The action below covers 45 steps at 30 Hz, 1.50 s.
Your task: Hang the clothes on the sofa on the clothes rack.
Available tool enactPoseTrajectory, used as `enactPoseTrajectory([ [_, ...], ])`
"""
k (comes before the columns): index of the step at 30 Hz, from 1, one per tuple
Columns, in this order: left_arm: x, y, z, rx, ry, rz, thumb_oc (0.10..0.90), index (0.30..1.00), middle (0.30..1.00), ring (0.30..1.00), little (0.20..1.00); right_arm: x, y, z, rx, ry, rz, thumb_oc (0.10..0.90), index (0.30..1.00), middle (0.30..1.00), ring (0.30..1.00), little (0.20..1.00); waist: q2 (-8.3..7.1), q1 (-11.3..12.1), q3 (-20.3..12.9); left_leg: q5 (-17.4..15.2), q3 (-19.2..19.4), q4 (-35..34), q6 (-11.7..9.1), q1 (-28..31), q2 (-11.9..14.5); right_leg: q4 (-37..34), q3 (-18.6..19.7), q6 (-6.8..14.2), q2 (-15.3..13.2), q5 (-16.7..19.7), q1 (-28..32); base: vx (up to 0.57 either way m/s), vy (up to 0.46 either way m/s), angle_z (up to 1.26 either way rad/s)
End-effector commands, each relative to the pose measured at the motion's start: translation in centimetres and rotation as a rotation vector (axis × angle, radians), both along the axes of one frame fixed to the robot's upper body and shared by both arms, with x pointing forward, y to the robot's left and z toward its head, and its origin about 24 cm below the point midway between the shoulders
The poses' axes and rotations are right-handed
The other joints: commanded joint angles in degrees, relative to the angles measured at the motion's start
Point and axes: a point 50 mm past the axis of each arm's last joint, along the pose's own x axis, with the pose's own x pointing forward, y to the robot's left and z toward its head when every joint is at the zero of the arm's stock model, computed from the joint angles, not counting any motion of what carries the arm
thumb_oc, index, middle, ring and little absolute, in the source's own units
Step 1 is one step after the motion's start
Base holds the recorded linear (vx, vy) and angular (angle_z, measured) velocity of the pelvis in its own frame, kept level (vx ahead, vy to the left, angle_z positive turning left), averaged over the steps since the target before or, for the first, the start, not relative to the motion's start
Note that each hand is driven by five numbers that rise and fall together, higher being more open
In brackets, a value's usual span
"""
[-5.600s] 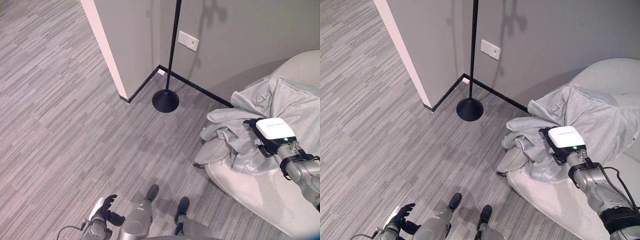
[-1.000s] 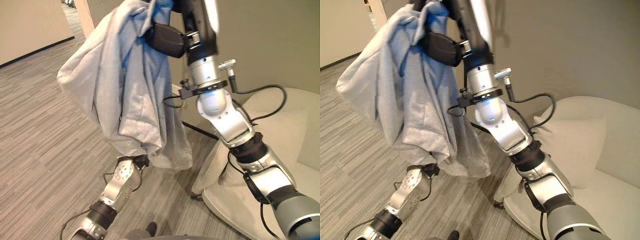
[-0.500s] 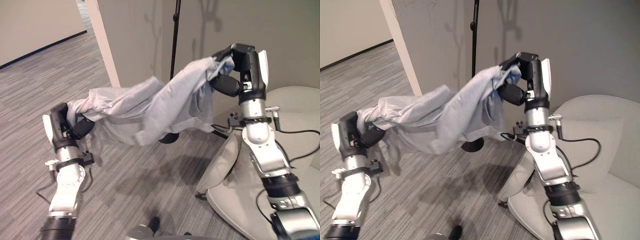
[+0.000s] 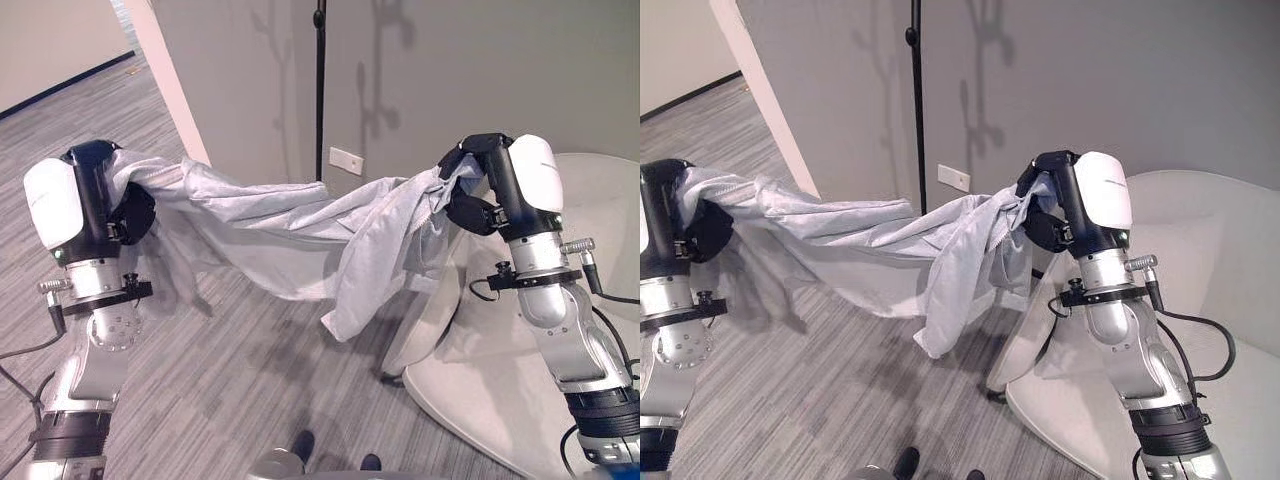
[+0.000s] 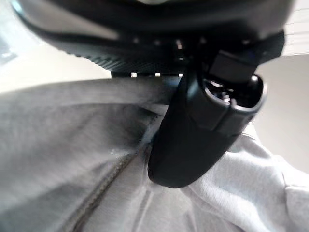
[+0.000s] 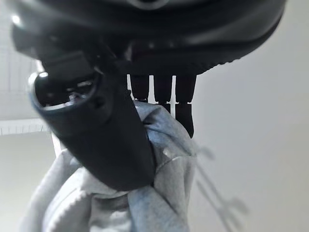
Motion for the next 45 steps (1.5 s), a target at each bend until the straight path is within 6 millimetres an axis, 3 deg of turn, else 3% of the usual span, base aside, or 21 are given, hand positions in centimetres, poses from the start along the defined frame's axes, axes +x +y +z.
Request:
enactPoseTrajectory([
  [1,1.3,-0.1,5.8,0.2,-0.229,0.02,0.4,0.3,0.3,0.3,0.3,0.2,-0.8,4.9,-0.056,-0.299,-0.113,0.4,0.3,0.3,0.3,0.3,-1.26,-0.44,-9.23,-5.34,-5.27,-1.55,5.46,0.13,-3.69,3.72,5.29,1.15,-3.7,-5.7,2.89,0.14,0.289,-0.18],
  [3,2.4,-0.4,6.7,0.258,-0.232,0.044,0.4,0.3,0.3,0.3,0.3,0.7,-1.2,5.2,-0.068,-0.326,-0.184,0.4,0.3,0.3,0.3,0.3,-0.16,-1.97,-8.43,-6.74,-6.46,0.51,7.68,2.79,-6.08,18.14,7.24,0.4,-6.14,-0.95,-1.11,0.2,0.417,-0.13],
  [4,2.5,-0.4,6.7,0.259,-0.234,0.045,0.4,0.3,0.3,0.3,0.3,0.7,-1.2,5.2,-0.067,-0.328,-0.187,0.4,0.3,0.3,0.3,0.3,-0.19,-1.93,-8.07,-6.63,-6.42,0.69,7.79,2.7,-6.23,19.53,7.52,0.55,-6.26,-1.1,-1.82,0.14,0.422,-0.15],
  [6,3.6,-0.5,7.7,0.305,-0.237,0.08,0.4,0.3,0.3,0.3,0.3,1.6,-1.0,6.2,-0.094,-0.369,-0.23,0.4,0.3,0.3,0.3,0.3,1.53,-3.53,-5.57,-7.05,-5.68,1.68,10.02,4.96,-7.64,36.08,8.88,-1.37,-9.64,6.43,-9.03,0.06,0.458,0.17],
  [8,4.0,-0.7,8.7,0.349,-0.255,0.1,0.4,0.3,0.3,0.3,0.3,2.1,-1.0,6.8,-0.108,-0.393,-0.245,0.4,0.3,0.3,0.3,0.3,1.84,-3.28,-4.81,-7.64,-3.23,1.77,10.23,5.69,-7.43,41.25,7.0,-1.74,-10.2,3.23,-12.07,0.13,0.292,-0.12],
  [10,4.4,-1.2,9.8,0.458,-0.278,0.133,0.4,0.3,0.3,0.3,0.3,1.8,-1.7,7.7,-0.17,-0.426,-0.268,0.4,0.3,0.3,0.3,0.3,0.94,-4.66,-4.53,-8.48,-1.86,1.18,8.78,7.18,-6.37,37.9,8.88,-1.09,-1.25,-4.58,-15.69,0.19,-0.003,-0.79],
  [11,4.5,-1.3,10.1,0.49,-0.284,0.139,0.4,0.3,0.3,0.3,0.3,1.7,-2.0,8.2,-0.182,-0.445,-0.277,0.4,0.3,0.3,0.3,0.3,0.64,-5.14,-4.4,-8.53,-1.72,1.18,8.46,7.44,-6.45,35.36,9.29,-0.39,0.62,-5.57,-16.44,0.17,-0.068,-0.34],
  [15,5.6,-1.9,11.1,0.557,-0.302,0.183,0.4,0.3,0.3,0.3,0.3,1.9,-3.5,8.8,-0.225,-0.46,-0.327,0.4,0.3,0.3,0.3,0.3,-0.41,-5.87,-3.27,-9.66,-2.61,0.11,6.69,10.85,-6.03,18.85,11.65,2.87,10.13,-1.78,-17.46,0.19,-0.041,-0.03],
  [19,6.0,-2.6,11.4,0.59,-0.324,0.18,0.4,0.3,0.3,0.3,0.3,1.7,-4.4,8.9,-0.246,-0.473,-0.364,0.4,0.3,0.3,0.3,0.3,-1.12,-6.4,-3.33,-10.15,-3.71,-0.98,5.83,13.21,-5.87,13.04,12.66,3.64,11.58,2.65,-15.74,0.25,-0.009,0.12],
  [24,6.1,-3.5,10.4,0.597,-0.297,0.128,0.4,0.3,0.3,0.3,0.3,1.0,-4.9,8.4,-0.235,-0.474,-0.372,0.4,0.3,0.3,0.3,0.3,-0.04,-7.23,-7.3,-12.09,-4.32,-0.65,4.53,16.59,-2.4,11.94,12.74,-0.09,12.49,-0.96,-10.95,0.47,-0.063,0.37],
  [29,6.3,-4.2,9.3,0.592,-0.271,0.077,0.4,0.3,0.3,0.3,0.3,0.2,-5.6,8.9,-0.249,-0.504,-0.384,0.4,0.3,0.3,0.3,0.3,1.93,-8.8,-8.62,-5.96,-1.47,11.73,0.2,13.87,-0.98,7.15,11.99,-0.91,12.03,-1.72,-4.77,0.34,-0.034,0.25],
  [30,6.2,-4.2,9.9,0.601,-0.29,0.08,0.4,0.3,0.3,0.3,0.3,-0.4,-6.0,9.9,-0.259,-0.555,-0.4,0.4,0.3,0.3,0.3,0.3,1.64,-9.57,-7.16,-1.28,2.52,24.01,-2.81,8.08,-1.15,4.46,11.8,-1.77,11.34,-1.28,-1.55,0.27,-0.07,0.29],
  [32,6.2,-4.1,10.3,0.602,-0.299,0.09,0.4,0.3,0.3,0.3,0.3,-0.6,-6.0,10.6,-0.259,-0.589,-0.404,0.4,0.3,0.3,0.3,0.3,1.76,-9.57,-6.37,-0.92,4.72,31.5,-2.64,3.94,-0.79,3.21,11.65,-2.22,11.33,-0.81,-0.58,0.1,-0.041,0.53],
  [33,6.4,-3.9,10.6,0.592,-0.303,0.104,0.4,0.3,0.3,0.3,0.3,-0.5,-6.1,11.0,-0.262,-0.611,-0.408,0.4,0.3,0.3,0.3,0.3,1.78,-9.4,-6.08,-0.47,6.9,35.56,-1.57,1.69,0.18,2.55,11.54,-2.77,11.28,-1.17,0.47,0.11,-0.066,0.25],
  [34,6.6,-3.7,11.0,0.585,-0.313,0.122,0.4,0.3,0.3,0.3,0.3,-0.3,-6.1,11.7,-0.274,-0.619,-0.416,0.4,0.3,0.3,0.3,0.3,1.04,-9.81,-5.31,-3.85,11.14,37.27,1.56,-2.24,2.78,2.58,11.64,-3.16,10.17,-1.98,1.4,0.15,-0.079,0.04],
  [35,6.6,-3.7,11.0,0.585,-0.314,0.122,0.4,0.3,0.3,0.3,0.3,-0.2,-6.0,11.7,-0.274,-0.62,-0.416,0.4,0.3,0.3,0.3,0.3,1.16,-9.68,-5.31,-4.04,11.32,37.48,1.64,-2.33,2.91,2.63,11.8,-3.13,10.27,-2.02,1.33,0.11,-0.059,-0.13],
  [37,6.3,-2.5,12.8,0.649,-0.359,0.201,0.4,0.3,0.3,0.3,0.3,-0.6,-6.4,13.0,-0.307,-0.677,-0.442,0.4,0.3,0.3,0.3,0.3,0.32,-8.96,-4.9,-12.56,12.83,28.16,3.45,-5.28,1.88,3.77,12.3,-2.27,7.86,-2.7,1.51,0.11,0.068,-0.15],
  [38,6.3,-2.5,12.9,0.649,-0.361,0.203,0.4,0.3,0.3,0.3,0.3,-0.6,-6.4,13.1,-0.307,-0.68,-0.442,0.4,0.3,0.3,0.3,0.3,0.1,-8.86,-4.95,-12.36,12.96,27.0,3.55,-4.71,1.71,3.93,12.46,-2.17,7.64,-2.92,1.42,0.13,0.143,-0.27],
  [40,5.5,-1.6,14.1,0.702,-0.401,0.263,0.4,0.3,0.3,0.3,0.3,-0.3,-6.7,13.5,-0.325,-0.7,-0.463,0.4,0.3,0.3,0.3,0.3,0.49,-6.63,-4.72,-10.72,7.81,17.98,2.65,-6.11,-3.25,4.96,13.73,-1.75,7.41,-3.19,1.67,0.1,0.163,-0.42],
  [41,4.2,-0.8,15.8,0.742,-0.48,0.327,0.4,0.3,0.3,0.3,0.3,0.0,-7.0,14.0,-0.334,-0.715,-0.483,0.4,0.3,0.3,0.3,0.3,1.04,-4.9,-4.9,-5.33,0.91,8.89,1.97,-6.69,-6.34,6.51,14.99,-1.74,8.05,-4.38,2.28,0.08,0.132,-0.52],
  [45,3.1,0.4,16.8,0.726,-0.536,0.397,0.4,0.3,0.3,0.3,0.3,0.1,-8.0,14.3,-0.332,-0.696,-0.539,0.4,0.3,0.3,0.3,0.3,1.9,-4.92,-5.51,-2.49,-3.2,3.86,2.11,-2.85,-6.35,5.82,16.6,-1.65,8.93,-5.04,4.14,0.15,0.068,-0.91],
])
